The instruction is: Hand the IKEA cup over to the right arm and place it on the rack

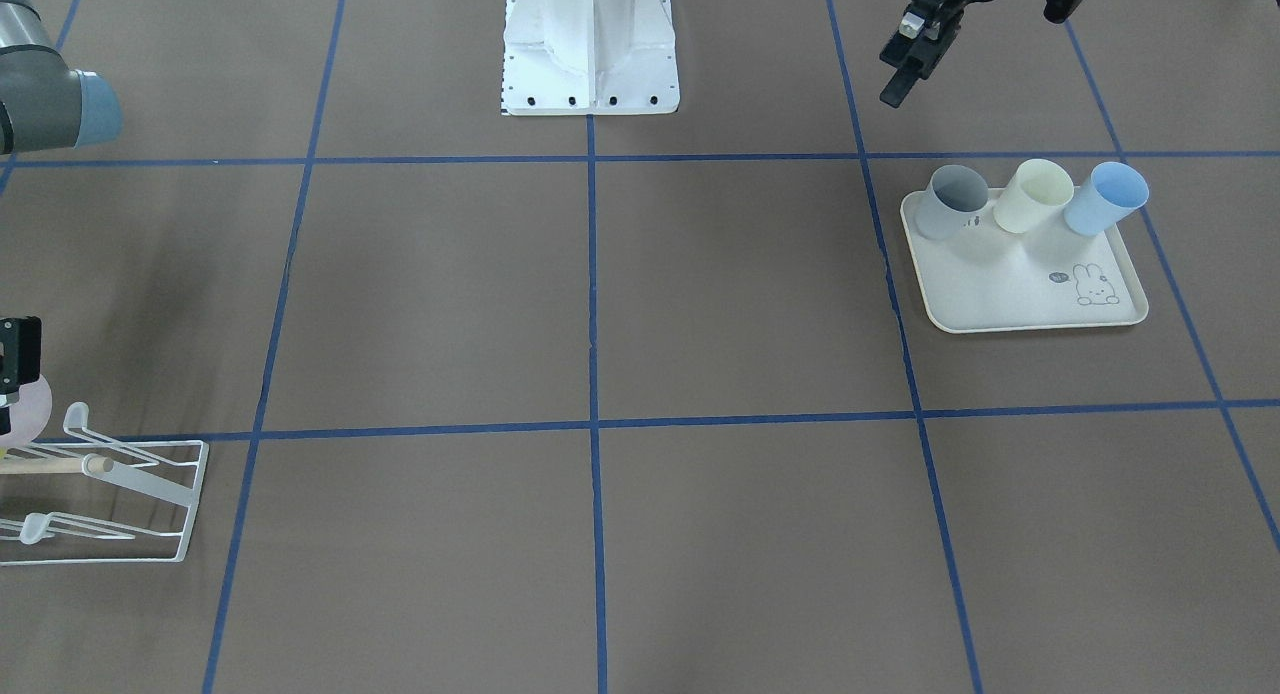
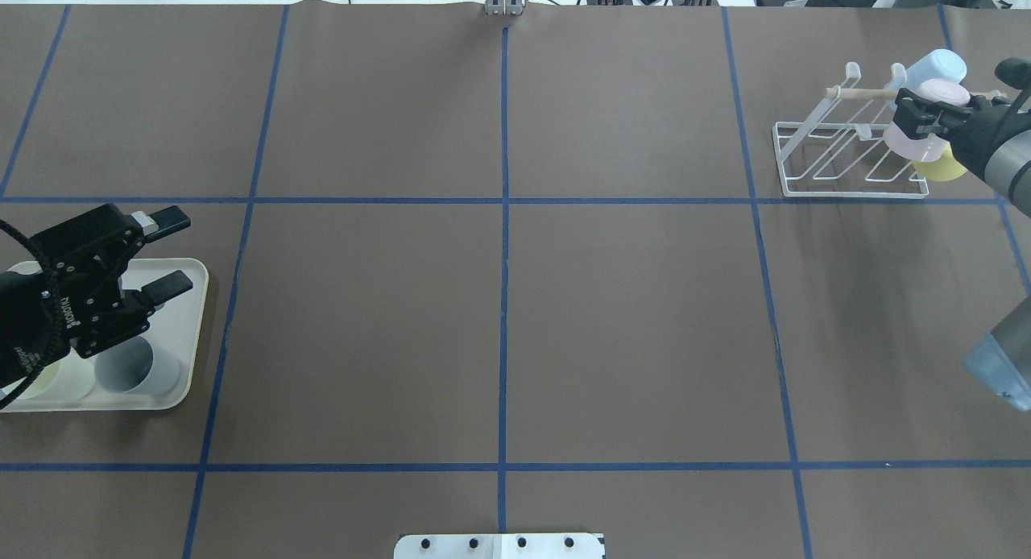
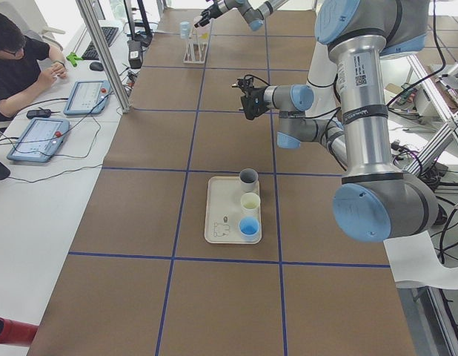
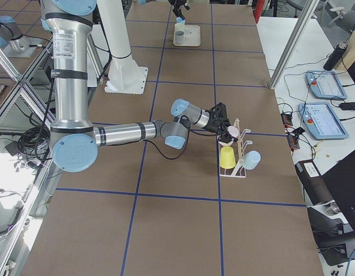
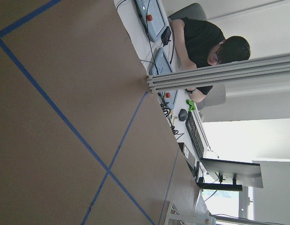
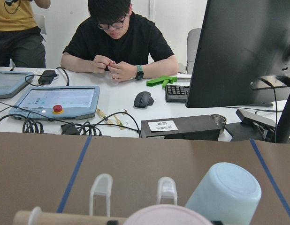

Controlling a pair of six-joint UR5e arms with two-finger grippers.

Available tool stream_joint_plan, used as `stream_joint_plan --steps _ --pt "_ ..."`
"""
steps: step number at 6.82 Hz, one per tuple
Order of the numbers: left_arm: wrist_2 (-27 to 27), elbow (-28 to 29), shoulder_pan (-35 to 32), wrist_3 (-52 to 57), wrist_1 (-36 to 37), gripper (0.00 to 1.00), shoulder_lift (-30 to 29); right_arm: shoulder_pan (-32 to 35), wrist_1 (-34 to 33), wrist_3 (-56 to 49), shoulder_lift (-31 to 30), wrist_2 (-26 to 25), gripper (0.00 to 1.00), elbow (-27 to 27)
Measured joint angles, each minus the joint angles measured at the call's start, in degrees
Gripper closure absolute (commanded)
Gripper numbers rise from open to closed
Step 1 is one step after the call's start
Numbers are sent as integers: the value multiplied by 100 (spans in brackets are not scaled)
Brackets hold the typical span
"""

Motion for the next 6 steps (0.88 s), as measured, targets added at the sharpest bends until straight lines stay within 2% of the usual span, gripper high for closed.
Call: stream_joint_plan --steps 2,3,4,5,6 --pt "0 12 0 0 0 0 -2 -6 1 1 1 0 100 -10" --pt "0 16 0 0 -2 0 -2 -7 4 -1 0 0 73 -17" --pt "0 22 0 0 -1 0 -3 -7 7 -5 -2 0 30 -25" --pt "0 26 0 0 2 0 -3 -6 9 -7 -3 0 0 -35" --pt "0 28 0 0 4 0 -3 -2 10 -10 -5 0 0 -48"
